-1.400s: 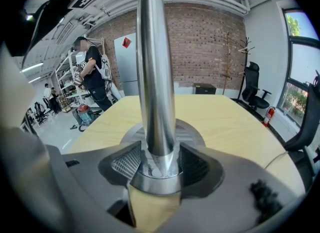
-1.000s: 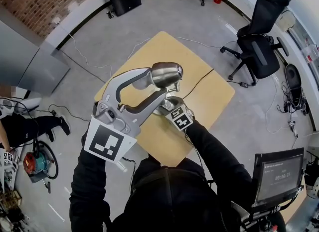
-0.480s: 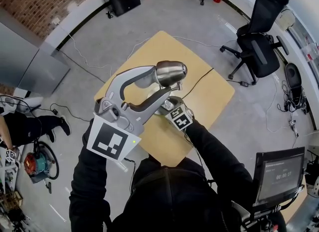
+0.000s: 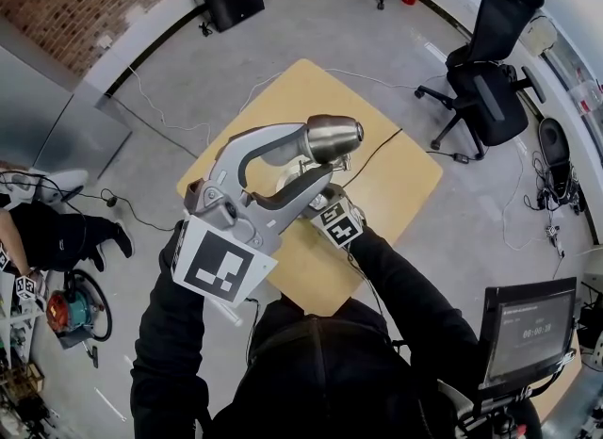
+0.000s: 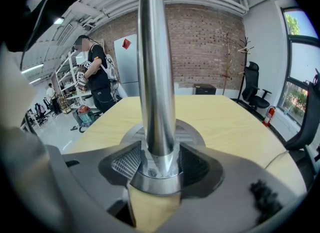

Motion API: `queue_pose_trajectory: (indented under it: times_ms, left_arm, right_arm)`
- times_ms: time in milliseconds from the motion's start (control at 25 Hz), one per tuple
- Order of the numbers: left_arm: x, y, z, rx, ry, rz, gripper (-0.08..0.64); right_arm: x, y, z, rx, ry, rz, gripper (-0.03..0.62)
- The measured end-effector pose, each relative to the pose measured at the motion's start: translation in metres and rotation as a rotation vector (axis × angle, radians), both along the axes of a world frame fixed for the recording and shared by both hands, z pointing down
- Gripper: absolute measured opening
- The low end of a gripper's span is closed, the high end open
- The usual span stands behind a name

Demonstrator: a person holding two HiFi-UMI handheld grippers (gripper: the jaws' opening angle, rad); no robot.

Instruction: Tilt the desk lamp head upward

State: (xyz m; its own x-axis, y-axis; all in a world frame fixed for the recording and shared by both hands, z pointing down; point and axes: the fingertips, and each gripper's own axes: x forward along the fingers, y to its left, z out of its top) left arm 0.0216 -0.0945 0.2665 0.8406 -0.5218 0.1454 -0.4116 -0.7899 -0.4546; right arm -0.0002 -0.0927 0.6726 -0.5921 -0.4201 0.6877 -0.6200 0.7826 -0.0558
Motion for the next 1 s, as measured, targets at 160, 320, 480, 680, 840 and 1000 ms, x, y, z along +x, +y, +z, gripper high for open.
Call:
queue_pose_trajectory:
  times_ms: [160,320,480,680,840,1000]
  left_arm:
    - [0.004,0.001,0.000,-0.013,-0.020,-0.004,0.216]
    - [0.007,0.001,0.004,-0.014,-0.044,0.000,0.216]
    - [0.008,-0.002,0.004,-0.017,-0.050,0.001,0.216]
    - [0.013,-0.001,0.006,-0.011,-0.065,-0.002,0.216]
    - [0.013,-0.003,0.006,-0.005,-0.070,-0.008,0.216]
    - [0.012,-0.001,0.006,0.003,-0.058,-0.021,0.218]
  right_arm:
    - [0.000,0.001,-0.001,-0.003,0.004,0.001,0.252]
    - [-0.002,0.000,-0.003,0.001,0.009,0.002,0.252]
    - [-0.003,-0.002,-0.004,-0.001,0.009,0.005,0.252]
    - [-0.002,-0.002,-0.003,0.002,0.009,0.005,0.252]
    - [-0.003,-0.004,-0.004,0.001,0.009,0.006,0.252]
    - [-0.003,-0.003,-0.003,0.001,0.013,0.005,0.252]
